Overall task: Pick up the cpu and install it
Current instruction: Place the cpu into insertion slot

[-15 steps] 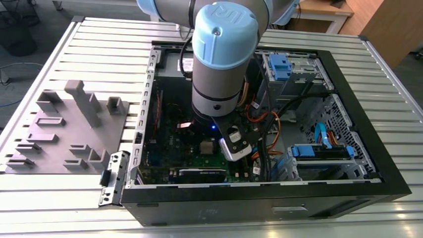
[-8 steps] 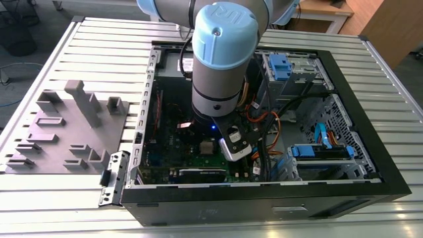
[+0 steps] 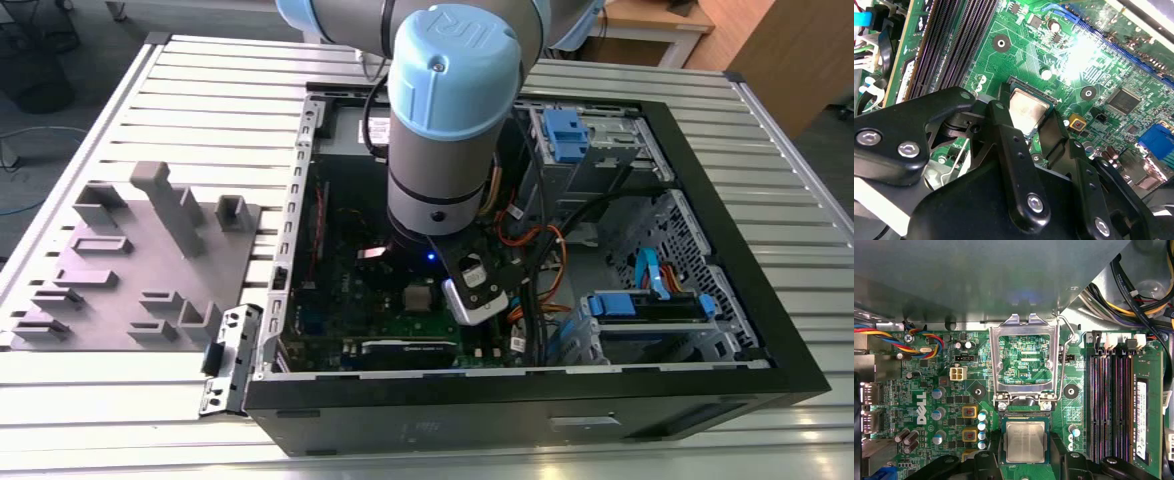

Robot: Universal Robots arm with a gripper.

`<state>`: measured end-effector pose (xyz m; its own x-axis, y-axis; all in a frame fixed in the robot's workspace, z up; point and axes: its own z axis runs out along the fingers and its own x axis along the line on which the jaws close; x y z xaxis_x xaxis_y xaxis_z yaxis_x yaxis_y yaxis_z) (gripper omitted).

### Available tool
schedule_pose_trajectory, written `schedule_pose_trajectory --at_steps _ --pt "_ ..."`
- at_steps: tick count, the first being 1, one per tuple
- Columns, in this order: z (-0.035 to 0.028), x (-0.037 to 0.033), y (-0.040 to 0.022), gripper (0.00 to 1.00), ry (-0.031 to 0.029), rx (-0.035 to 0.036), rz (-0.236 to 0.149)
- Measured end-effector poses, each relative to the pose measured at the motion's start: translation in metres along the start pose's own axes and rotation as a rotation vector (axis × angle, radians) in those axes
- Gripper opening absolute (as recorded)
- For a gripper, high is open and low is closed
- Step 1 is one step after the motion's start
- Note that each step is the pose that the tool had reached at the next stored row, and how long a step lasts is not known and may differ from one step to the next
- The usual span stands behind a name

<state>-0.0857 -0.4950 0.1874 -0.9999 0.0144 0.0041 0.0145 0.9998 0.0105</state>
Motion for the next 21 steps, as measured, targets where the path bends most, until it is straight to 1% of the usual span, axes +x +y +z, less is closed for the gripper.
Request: schedule_pose_trajectory --at_steps 21 --pt "0.0010 0.0000 0.0000 0.47 0.0000 0.0005 0.000"
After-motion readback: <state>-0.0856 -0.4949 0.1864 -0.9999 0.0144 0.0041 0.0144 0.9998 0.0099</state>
